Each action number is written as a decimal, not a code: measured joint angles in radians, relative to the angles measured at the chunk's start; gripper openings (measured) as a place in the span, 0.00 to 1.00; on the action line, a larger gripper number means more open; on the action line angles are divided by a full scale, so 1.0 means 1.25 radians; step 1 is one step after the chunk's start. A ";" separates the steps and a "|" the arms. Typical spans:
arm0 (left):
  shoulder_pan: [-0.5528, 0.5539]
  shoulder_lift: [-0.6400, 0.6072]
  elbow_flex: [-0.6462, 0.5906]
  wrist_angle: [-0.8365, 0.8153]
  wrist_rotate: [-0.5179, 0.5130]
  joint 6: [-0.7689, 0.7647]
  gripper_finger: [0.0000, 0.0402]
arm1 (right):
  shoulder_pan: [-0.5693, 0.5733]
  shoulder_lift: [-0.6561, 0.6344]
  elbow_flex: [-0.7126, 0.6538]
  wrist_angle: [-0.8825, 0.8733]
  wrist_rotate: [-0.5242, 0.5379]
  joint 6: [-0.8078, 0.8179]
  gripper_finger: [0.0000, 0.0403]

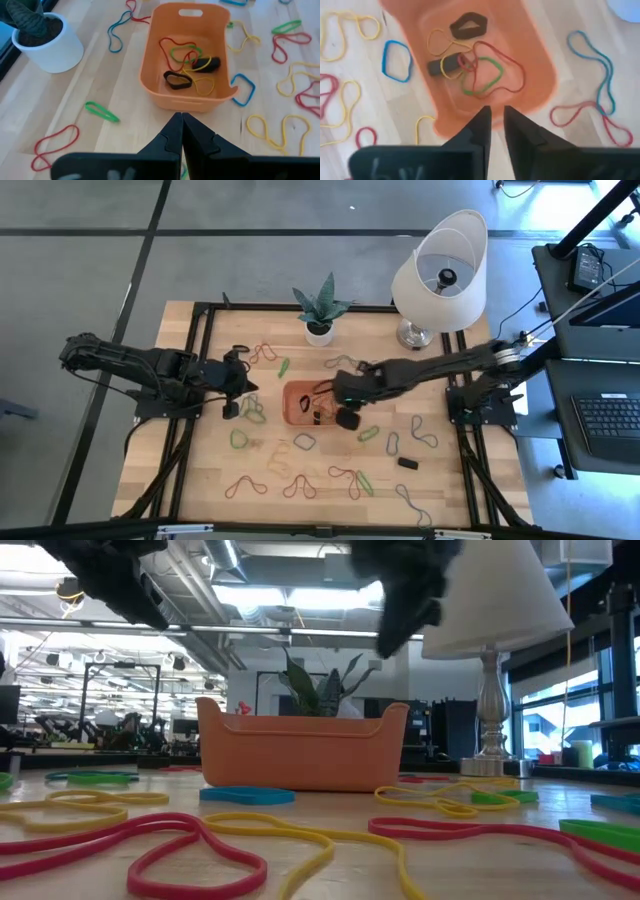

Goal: Pick and place rubber bands into bin
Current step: Put the blue rubber band into the orange bin, then put the yellow rubber band into the orange bin

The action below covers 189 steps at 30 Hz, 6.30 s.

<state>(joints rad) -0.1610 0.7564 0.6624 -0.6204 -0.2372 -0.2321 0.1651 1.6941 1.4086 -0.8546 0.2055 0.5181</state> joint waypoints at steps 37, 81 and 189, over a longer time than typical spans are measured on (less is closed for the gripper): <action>0.074 0.412 0.000 -0.126 -0.031 -0.508 0.30 | 0.140 -0.694 -0.700 0.310 -0.004 0.250 0.05; -0.066 0.466 0.429 -0.278 -0.134 -0.528 0.01 | 0.140 -0.694 -0.700 0.300 -0.006 0.120 0.05; 0.056 0.325 0.179 -0.062 -0.001 -0.070 0.01 | 0.153 -0.520 -0.568 0.446 0.099 0.102 0.01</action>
<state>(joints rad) -0.0906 1.1621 0.8859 -0.6979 -0.2378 -0.3191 0.3561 1.0436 0.6982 -0.2975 0.3294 0.6451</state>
